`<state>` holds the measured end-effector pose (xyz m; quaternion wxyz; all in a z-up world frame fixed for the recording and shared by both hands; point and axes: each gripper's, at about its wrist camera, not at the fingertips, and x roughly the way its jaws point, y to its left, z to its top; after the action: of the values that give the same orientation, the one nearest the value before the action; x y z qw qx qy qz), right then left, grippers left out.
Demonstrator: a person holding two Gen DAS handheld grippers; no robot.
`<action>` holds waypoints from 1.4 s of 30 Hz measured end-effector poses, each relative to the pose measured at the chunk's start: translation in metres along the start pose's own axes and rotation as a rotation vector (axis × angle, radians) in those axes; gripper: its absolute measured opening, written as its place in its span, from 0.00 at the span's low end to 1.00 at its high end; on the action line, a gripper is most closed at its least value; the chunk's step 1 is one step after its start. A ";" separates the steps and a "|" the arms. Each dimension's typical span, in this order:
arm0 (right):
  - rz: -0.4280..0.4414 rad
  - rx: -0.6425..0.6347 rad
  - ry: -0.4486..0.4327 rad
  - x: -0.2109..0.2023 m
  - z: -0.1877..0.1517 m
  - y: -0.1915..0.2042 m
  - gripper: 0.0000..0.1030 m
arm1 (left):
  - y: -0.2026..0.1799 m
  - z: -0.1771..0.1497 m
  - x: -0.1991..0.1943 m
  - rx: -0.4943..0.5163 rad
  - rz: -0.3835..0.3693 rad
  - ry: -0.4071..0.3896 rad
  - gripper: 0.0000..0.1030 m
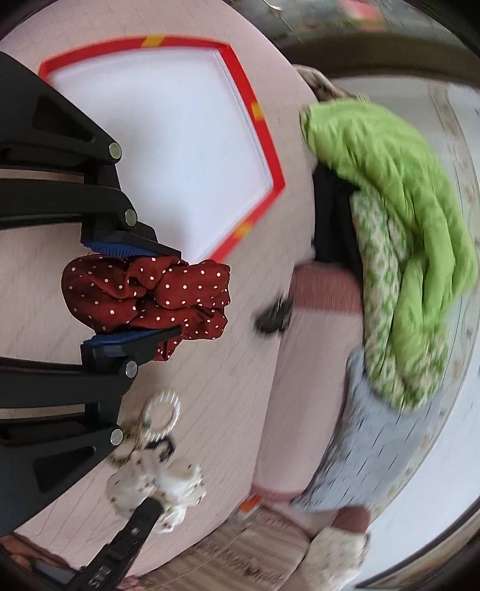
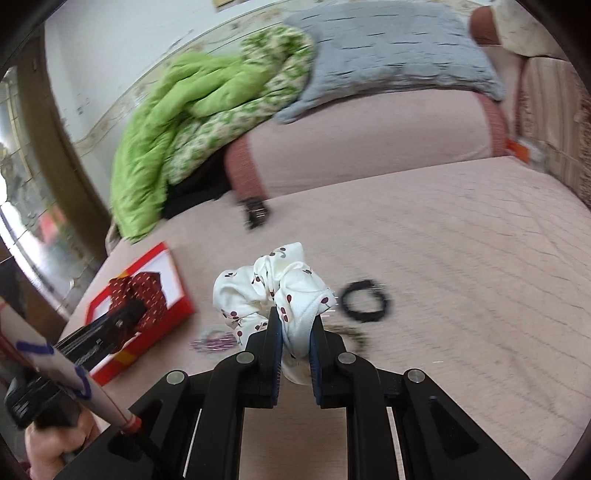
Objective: Organize jewelry
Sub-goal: 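Carry both scrunchies into the red box tray and lower them inside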
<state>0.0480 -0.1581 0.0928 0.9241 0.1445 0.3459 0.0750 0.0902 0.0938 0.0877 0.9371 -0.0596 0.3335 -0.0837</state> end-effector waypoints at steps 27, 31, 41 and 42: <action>0.124 -0.244 0.270 0.230 0.053 0.235 0.14 | 0.216 0.042 0.074 -0.389 0.173 0.162 0.31; 0.121 -0.225 0.284 0.251 0.058 0.241 0.14 | 0.215 0.043 0.076 -0.383 0.193 0.164 0.31; 0.098 -0.216 0.322 0.291 0.061 0.253 0.16 | 0.231 0.040 0.074 -0.433 0.245 0.177 0.38; 0.095 -0.215 0.324 0.293 0.061 0.253 0.16 | 0.232 0.040 0.074 -0.438 0.245 0.176 0.40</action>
<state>0.2977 0.1382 0.0366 0.8617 0.0472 0.4730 0.1773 0.1991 0.3081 0.0341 0.8725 -0.2126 0.4285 0.0999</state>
